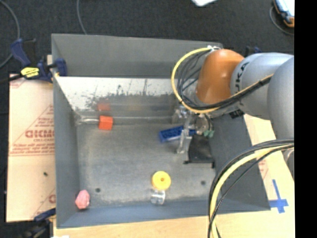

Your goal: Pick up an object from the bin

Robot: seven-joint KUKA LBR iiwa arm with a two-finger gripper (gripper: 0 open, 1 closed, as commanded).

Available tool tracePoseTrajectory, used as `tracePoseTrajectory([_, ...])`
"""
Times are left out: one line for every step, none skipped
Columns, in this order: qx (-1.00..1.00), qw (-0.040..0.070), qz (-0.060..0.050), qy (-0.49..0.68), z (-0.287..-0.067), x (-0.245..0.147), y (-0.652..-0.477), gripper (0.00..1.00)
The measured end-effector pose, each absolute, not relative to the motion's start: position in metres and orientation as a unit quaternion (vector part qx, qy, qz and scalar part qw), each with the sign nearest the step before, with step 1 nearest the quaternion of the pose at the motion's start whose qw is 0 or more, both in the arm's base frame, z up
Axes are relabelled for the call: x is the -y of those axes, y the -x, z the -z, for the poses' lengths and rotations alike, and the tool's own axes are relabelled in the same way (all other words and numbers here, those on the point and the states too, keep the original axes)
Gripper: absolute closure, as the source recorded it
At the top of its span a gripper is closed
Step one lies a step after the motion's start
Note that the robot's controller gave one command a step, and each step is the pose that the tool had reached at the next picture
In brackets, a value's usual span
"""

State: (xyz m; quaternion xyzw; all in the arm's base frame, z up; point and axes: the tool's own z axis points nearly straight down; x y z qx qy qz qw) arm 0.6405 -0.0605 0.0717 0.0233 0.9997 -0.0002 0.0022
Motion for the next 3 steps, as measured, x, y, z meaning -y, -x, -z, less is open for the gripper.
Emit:
tracePoseTrajectory([-1.0,0.004,0.002,-0.007,-0.0726,0.06,-0.6425,0.0])
tracePoseTrajectory([-1.0,0.004,0.0,-0.022,-0.0728,0.0609,-0.6417,1.0])
tracePoseTrajectory([-1.0,0.004,0.0,-0.022,-0.0728,0.0609,-0.6417,1.0])
